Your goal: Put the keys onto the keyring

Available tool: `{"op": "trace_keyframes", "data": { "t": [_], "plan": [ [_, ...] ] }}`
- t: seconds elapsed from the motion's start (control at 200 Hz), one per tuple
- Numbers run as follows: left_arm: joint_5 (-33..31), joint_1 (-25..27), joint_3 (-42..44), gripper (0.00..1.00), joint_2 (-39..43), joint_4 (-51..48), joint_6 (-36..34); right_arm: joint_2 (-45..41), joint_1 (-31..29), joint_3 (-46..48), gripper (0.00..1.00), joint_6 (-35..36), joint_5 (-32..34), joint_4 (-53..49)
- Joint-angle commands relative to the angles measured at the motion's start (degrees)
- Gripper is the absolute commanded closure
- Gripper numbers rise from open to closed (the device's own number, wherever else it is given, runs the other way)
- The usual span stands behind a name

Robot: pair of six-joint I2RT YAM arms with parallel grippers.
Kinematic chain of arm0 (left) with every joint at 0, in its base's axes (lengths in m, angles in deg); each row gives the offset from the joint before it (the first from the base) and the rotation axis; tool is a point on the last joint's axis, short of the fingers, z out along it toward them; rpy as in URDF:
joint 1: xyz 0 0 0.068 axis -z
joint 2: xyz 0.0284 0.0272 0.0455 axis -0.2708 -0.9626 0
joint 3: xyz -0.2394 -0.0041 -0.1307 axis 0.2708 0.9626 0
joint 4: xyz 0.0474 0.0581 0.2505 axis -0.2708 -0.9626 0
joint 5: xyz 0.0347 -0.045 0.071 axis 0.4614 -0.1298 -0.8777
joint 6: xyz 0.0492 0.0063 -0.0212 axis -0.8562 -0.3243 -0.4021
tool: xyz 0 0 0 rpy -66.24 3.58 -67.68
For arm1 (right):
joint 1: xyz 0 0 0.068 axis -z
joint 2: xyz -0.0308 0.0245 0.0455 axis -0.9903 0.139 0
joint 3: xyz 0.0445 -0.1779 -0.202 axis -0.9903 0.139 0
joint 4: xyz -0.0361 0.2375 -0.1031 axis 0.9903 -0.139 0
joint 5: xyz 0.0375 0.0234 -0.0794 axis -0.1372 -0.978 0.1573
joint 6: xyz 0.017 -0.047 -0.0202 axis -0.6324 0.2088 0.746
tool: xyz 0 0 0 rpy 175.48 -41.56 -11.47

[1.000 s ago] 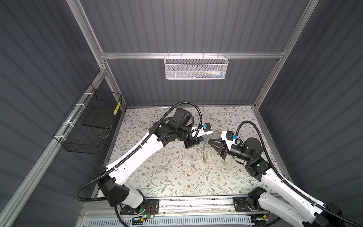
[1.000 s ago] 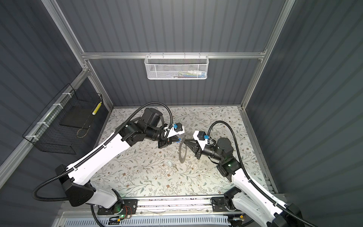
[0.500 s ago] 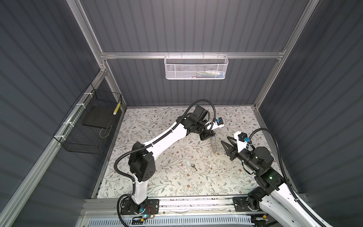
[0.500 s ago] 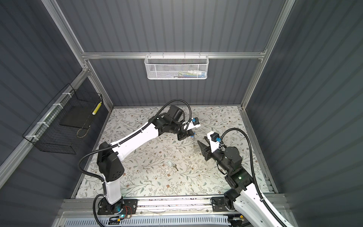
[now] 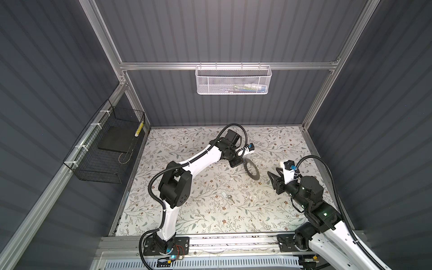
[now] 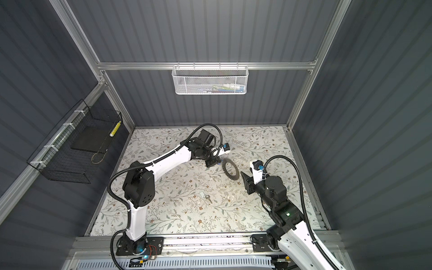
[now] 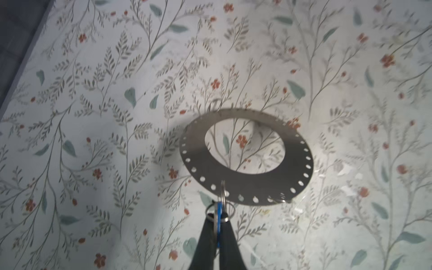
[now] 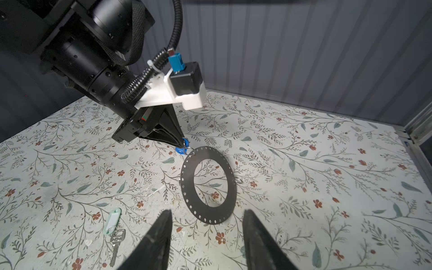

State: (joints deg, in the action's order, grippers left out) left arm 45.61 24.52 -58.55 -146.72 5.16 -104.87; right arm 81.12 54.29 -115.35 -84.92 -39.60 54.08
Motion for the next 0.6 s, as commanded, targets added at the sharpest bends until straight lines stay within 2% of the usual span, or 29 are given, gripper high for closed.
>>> {"op": "trace_keyframes", "data": {
  "t": [0.0,0.26,0.545,0.595],
  "plan": [
    [-5.92,-0.86,3.25,1.00,1.51,-5.17,-4.51,1.91,0.17,0.94,0.49,-2.82,-1.19,2.37],
    [-10.52,-3.26,11.86,1.00,4.03,-5.31,-6.65,6.66,0.13,2.04,0.46,-5.16,-2.45,6.16],
    [-14.96,-3.88,14.01,1.00,3.55,-8.59,-7.48,13.57,0.30,2.33,0.43,-6.82,-5.08,10.25],
    [-15.19,-3.96,14.16,0.95,3.56,-9.04,-7.42,14.60,0.30,2.24,0.42,-7.40,-5.26,10.68]
  ]
}}
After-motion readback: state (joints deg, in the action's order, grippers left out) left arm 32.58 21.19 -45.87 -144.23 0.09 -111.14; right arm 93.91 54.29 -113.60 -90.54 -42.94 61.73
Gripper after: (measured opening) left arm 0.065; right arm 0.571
